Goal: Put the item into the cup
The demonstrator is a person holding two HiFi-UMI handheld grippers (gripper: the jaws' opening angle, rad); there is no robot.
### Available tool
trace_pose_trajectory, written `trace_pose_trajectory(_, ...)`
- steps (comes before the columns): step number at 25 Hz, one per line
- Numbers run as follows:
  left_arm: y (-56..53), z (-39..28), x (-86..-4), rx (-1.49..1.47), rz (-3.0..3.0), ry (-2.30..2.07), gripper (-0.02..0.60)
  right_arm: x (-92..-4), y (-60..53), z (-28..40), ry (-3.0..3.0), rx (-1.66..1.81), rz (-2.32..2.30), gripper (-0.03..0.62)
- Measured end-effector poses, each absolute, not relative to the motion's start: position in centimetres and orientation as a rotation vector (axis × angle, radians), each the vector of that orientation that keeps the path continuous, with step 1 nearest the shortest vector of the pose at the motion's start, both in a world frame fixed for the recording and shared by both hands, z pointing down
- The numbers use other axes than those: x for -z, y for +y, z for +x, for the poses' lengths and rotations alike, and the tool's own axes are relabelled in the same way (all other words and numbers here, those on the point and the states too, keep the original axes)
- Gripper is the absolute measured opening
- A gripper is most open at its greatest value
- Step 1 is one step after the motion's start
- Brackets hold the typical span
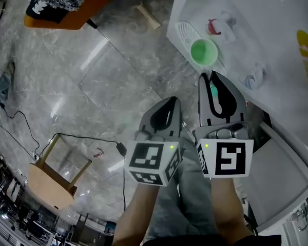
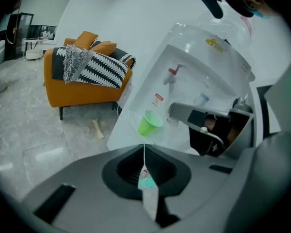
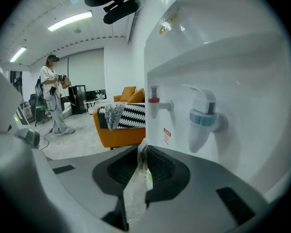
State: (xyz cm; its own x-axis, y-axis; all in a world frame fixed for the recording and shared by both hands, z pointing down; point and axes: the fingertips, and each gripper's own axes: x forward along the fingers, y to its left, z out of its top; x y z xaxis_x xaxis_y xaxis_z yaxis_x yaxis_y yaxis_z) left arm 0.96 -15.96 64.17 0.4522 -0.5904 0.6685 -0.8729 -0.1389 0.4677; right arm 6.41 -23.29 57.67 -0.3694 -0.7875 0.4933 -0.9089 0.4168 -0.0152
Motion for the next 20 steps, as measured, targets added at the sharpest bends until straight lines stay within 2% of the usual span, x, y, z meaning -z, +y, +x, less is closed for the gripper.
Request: trace_pose_trajectory(20, -16.1, -1.8, -65.7, -0.369, 1.786, -1.356, 0.014, -61.6, -28.5, 8.1, -2.100, -0.323, 1.661, 0.067)
